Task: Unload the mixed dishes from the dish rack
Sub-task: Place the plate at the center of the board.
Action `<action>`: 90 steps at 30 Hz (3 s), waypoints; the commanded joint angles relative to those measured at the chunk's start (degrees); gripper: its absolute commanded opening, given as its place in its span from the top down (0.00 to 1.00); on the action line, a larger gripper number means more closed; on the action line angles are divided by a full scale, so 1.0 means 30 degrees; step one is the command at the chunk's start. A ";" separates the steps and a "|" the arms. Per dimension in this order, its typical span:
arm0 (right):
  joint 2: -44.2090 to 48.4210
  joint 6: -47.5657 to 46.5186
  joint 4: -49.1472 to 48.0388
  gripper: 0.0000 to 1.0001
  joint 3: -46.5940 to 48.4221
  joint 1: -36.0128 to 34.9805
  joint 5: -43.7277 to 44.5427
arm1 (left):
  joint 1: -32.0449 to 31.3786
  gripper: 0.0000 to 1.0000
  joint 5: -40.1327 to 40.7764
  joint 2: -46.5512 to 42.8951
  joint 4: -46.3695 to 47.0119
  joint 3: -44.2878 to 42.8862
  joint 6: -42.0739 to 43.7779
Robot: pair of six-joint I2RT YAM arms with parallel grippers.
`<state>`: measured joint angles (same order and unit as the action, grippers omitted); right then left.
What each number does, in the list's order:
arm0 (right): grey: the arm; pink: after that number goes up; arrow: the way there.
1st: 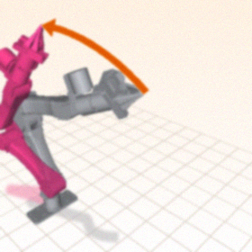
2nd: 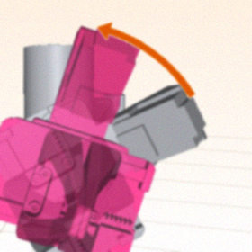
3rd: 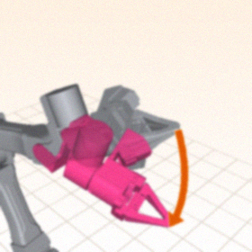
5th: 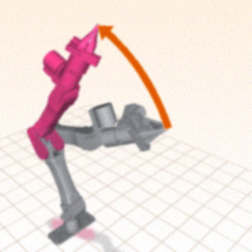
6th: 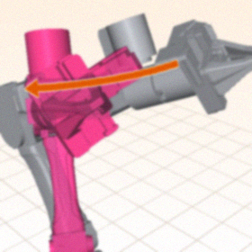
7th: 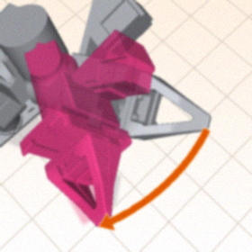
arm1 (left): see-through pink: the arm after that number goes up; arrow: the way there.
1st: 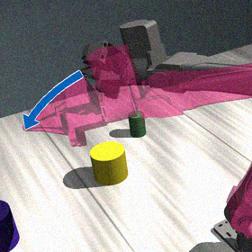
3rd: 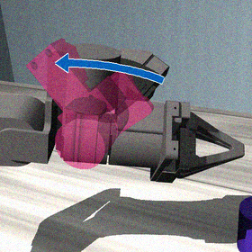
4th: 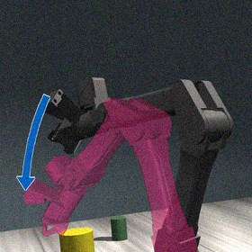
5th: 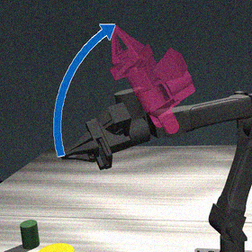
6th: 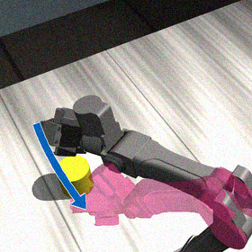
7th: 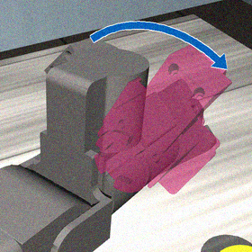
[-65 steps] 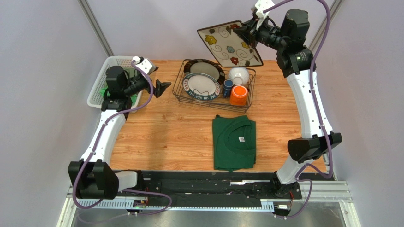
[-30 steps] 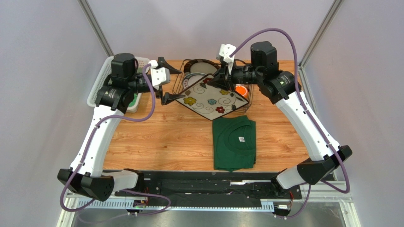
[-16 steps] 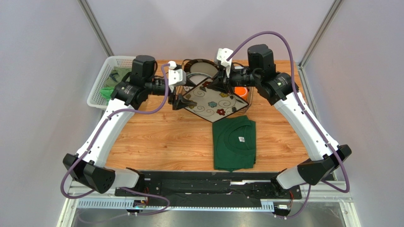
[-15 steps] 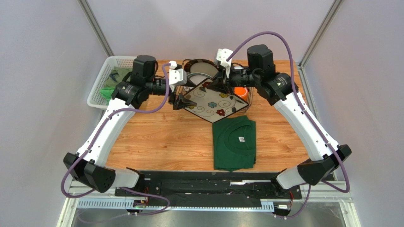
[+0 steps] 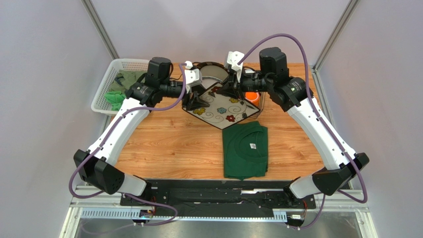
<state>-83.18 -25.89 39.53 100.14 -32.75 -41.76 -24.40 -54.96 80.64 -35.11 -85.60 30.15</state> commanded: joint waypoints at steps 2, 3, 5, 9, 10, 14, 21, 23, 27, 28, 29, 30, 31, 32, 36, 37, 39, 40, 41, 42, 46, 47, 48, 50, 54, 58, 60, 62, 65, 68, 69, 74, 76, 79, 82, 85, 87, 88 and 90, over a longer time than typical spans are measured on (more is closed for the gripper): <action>0.1476 0.0514 -0.3595 1.00 0.0752 -0.0186 -0.0963 | -0.0477 0.49 -0.0548 0.0336 0.0835 0.0086 -0.0968; 0.1447 0.0544 -0.3654 1.00 0.0723 -0.0186 -0.0906 | -0.0537 0.55 -0.0518 0.0452 0.0922 0.0116 -0.1027; 0.1476 0.0457 -0.3655 1.00 0.0635 -0.0186 -0.0847 | -0.0654 0.62 -0.0547 0.0483 0.0923 0.0233 -0.1056; 0.1534 0.0222 -0.3450 1.00 0.0547 -0.0186 -0.0759 | -0.0684 0.93 -0.0489 0.0454 0.0982 0.0350 -0.1144; 0.1505 0.0193 -0.3450 1.00 0.0518 -0.0186 -0.0759 | -0.0684 0.98 -0.0460 0.0425 0.0982 0.0380 -0.1173; 0.1592 -0.0070 -0.3304 0.94 0.0284 -0.0186 -0.0612 | -0.0684 1.00 -0.0401 0.0044 0.0982 0.0700 -0.1349; 0.1944 -0.0452 -0.2747 0.54 -0.0214 -0.0186 -0.0232 | -0.0626 1.00 0.0975 -0.1713 0.2151 0.2195 -0.1466; 0.2119 -0.0452 -0.2746 0.33 -0.0303 -0.0186 0.0118 | -0.0509 1.00 0.1180 -0.2122 0.2387 0.2634 -0.1758; 0.2295 -0.0481 -0.2804 0.26 -0.0479 -0.0099 0.0705 | 0.0281 1.00 0.1182 -0.2563 0.3674 0.3279 -0.3249; 0.2325 -0.0365 -0.2834 0.25 -0.0479 -0.0040 0.0967 | 0.0834 1.00 0.1094 -0.2622 0.3909 0.3570 -0.4153; 0.2441 -0.0306 -0.2979 0.25 -0.0479 0.0048 0.1057 | 0.1158 1.00 0.0890 -0.2681 0.4462 0.3718 -0.4655; 0.2442 -0.0219 -0.3068 0.25 -0.0537 0.0222 0.1145 | 0.1452 1.00 0.0801 -0.2739 0.4787 0.3952 -0.5211; 0.2500 -0.0131 -0.3156 0.25 -0.0566 0.0311 0.1378 | 0.2064 1.00 0.0597 -0.2769 0.5167 0.4447 -0.6319; 0.2588 0.0073 -0.3331 0.25 -0.0625 0.0399 0.1496 | 0.2360 1.00 0.0392 -0.2885 0.5896 0.4771 -0.6939; 0.2881 0.0572 -0.3713 0.25 -0.1122 0.1072 0.1790 | 0.3240 1.00 0.0127 -0.3091 0.6957 0.6643 -0.9545; 0.2998 0.0718 -0.3771 0.25 -0.1355 0.1190 0.1761 | 0.3329 1.00 0.0039 -0.3149 0.7161 0.6997 -0.9958; 0.3203 0.1389 -0.4093 0.25 -0.1591 0.1598 0.1848 | 0.3504 1.00 -0.0282 -0.3179 0.7805 0.8078 -1.1244; 0.3262 0.1713 -0.4471 0.25 -0.1766 0.1775 0.1907 | 0.3564 1.00 -0.0487 -0.3266 0.8011 0.8433 -1.1629; 0.3263 0.2006 -0.4678 0.25 -0.1768 0.1922 0.1966 | 0.3593 1.00 -0.0634 -0.3296 0.8622 0.8785 -1.2010; 0.3321 0.2705 -0.4854 0.24 -0.1826 0.2271 0.2024 | 0.3738 1.00 -0.0780 -0.3354 0.8976 0.9484 -1.2768; 0.3409 0.4057 -0.5703 0.24 -0.1914 0.3182 0.2258 | 0.4003 1.00 -0.1046 -0.4056 1.1027 1.1129 -1.4588; 0.3438 0.4292 -0.5821 0.22 -0.1972 0.3328 0.2346 | 0.4091 1.00 -0.1045 -0.4145 1.1611 1.1451 -1.4998; 0.3467 0.4497 -0.5852 0.20 -0.2002 0.3562 0.2434 | 0.4265 1.00 -0.1045 -0.4233 1.2226 1.2063 -1.5843; 0.3613 0.5054 -0.5968 0.17 -0.2177 0.3681 0.2873 | 0.4442 1.00 -0.0929 -0.4439 1.3077 1.2681 -1.6609; 0.3936 0.5757 -0.6320 0.11 -0.3054 0.3827 0.3605 | 0.4706 1.00 -0.0870 -0.4351 1.3345 1.3794 -1.7170; 0.4258 0.6402 -0.6759 0.02 -0.3932 0.3974 0.4395 | 0.5086 1.00 -0.0928 -0.4264 1.3927 1.4908 -1.7549; 0.4521 0.6637 -0.6935 0.00 -0.4286 0.4090 0.4689 | 0.5553 1.00 -0.1016 -0.4205 1.4251 1.5726 -1.7871; 0.4726 0.6725 -0.7199 0.00 -0.4813 0.4208 0.4807 | 0.5906 1.00 -0.1338 -0.3971 1.4342 1.6053 -1.7728; 0.5254 0.6930 -0.7726 0.00 -0.5602 0.4413 0.4983 | 0.6580 1.00 -0.2070 -0.3269 1.3785 1.6288 -1.7054; 0.5664 0.7077 -0.8194 0.01 -0.6188 0.4531 0.5101 | 0.7195 1.00 -0.2568 -0.2362 1.3872 1.6639 -1.6847; 0.5723 0.7077 -0.8312 0.00 -0.6366 0.4560 0.5159 | 0.7400 1.00 -0.2714 -0.2098 1.3843 1.6611 -1.6760; 0.6074 0.6931 -0.8840 0.00 -0.7128 0.4794 0.5247 | 0.7841 1.00 -0.2891 -0.0807 1.3433 1.6786 -1.6555; 0.6192 0.6523 -0.8956 0.00 -0.7451 0.4765 0.5305 | 0.7958 1.00 -0.2804 -0.0544 1.3141 1.6844 -1.6320; 0.6309 0.6258 -0.9074 0.00 -0.7831 0.4795 0.5394 | 0.8017 1.00 -0.2512 -0.0542 1.3053 1.7137 -1.6291; 0.6397 0.6198 -0.9279 0.00 -0.8240 0.4794 0.5307 | 0.8017 1.00 -0.2393 -0.0513 1.2935 1.7342 -1.6203; 0.6485 0.6111 -0.9513 0.00 -0.8622 0.4824 0.5159 | 0.8017 1.00 -0.2277 -0.0485 1.3400 1.7781 -1.6261; 0.6573 0.6023 -0.9602 0.00 -0.8857 0.4824 0.5072 | 0.8017 1.00 -0.2218 -0.0077 1.3695 1.8104 -1.6408; 0.6602 0.5993 -0.9689 0.00 -0.8916 0.4824 0.5043 | 0.8017 1.00 -0.1898 0.0158 1.3726 1.8134 -1.6408; 0.6660 0.5819 -0.9777 0.00 -0.9238 0.4824 0.4955 | 0.8017 1.00 -0.1633 0.1179 1.3784 1.8076 -1.6612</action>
<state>-65.17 -6.98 13.78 73.30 -18.55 -26.52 -0.64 -56.66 81.17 0.60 -31.03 -19.66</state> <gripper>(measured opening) 0.994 0.254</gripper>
